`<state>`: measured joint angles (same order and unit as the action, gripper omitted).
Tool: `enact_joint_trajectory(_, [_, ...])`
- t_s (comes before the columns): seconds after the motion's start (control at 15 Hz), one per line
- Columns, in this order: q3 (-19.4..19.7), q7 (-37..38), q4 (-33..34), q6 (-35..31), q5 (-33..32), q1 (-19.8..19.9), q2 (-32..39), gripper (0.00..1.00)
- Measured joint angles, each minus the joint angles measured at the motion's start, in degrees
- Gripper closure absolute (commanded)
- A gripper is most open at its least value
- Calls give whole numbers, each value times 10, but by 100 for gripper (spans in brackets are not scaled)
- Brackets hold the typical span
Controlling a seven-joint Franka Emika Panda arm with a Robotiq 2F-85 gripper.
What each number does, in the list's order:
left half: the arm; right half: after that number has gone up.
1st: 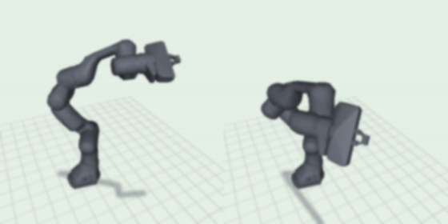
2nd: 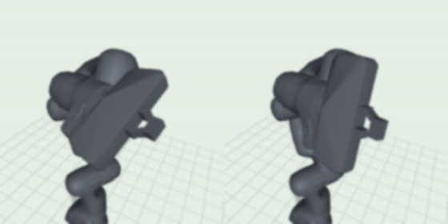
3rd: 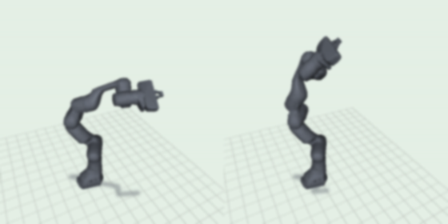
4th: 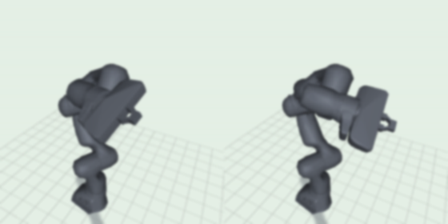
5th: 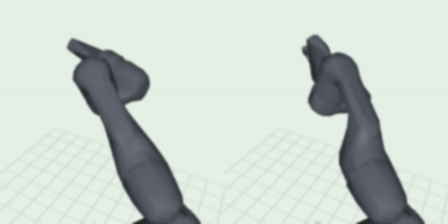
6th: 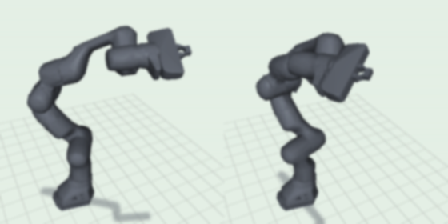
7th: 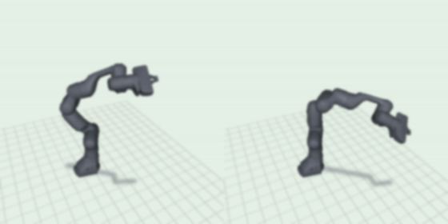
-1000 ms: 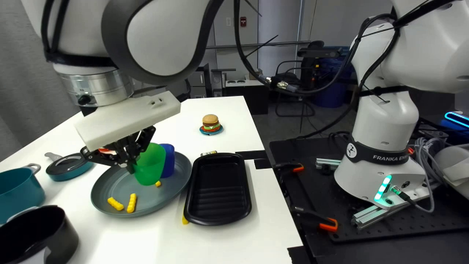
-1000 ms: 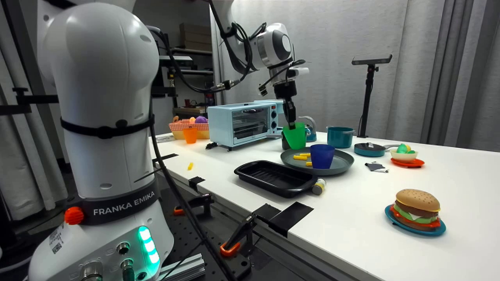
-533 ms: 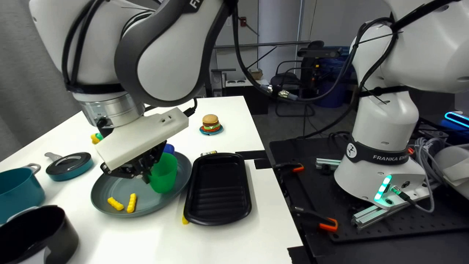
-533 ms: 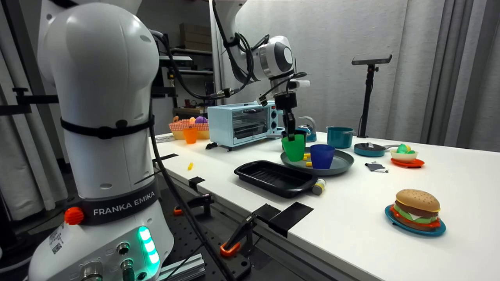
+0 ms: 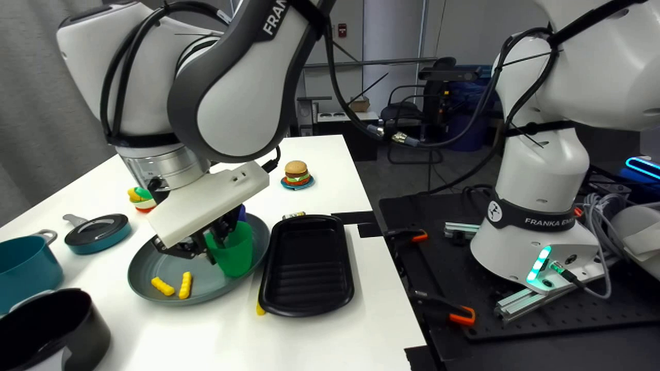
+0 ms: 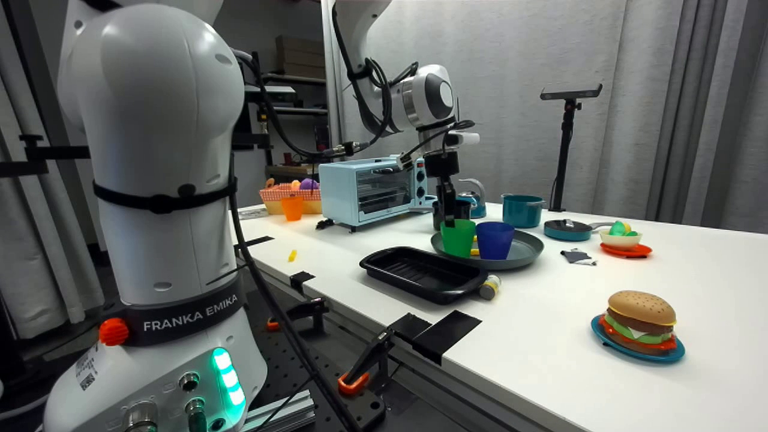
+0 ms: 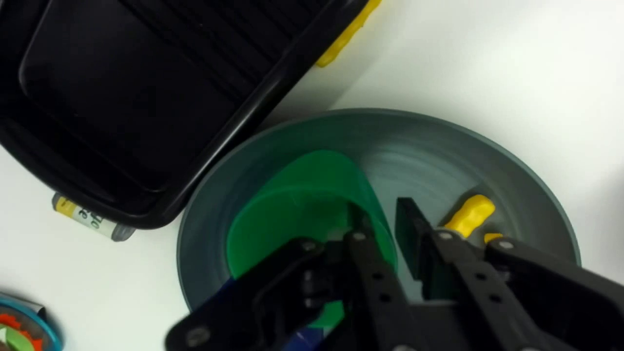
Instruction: Put the fries in the green cup on the plate then place the green cup on the plate
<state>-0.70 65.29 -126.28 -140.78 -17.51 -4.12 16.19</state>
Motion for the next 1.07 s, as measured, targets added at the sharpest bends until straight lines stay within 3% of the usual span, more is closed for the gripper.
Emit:
enact_joint_trajectory(0.33, [3,-2,0,0,0,0,3,10])
enact_joint_trajectory(0.47, [4,-3,1,0,0,0,3,0])
enact_joint_trajectory(1.07, [10,-47,6,2,-4,-9,-35,0])
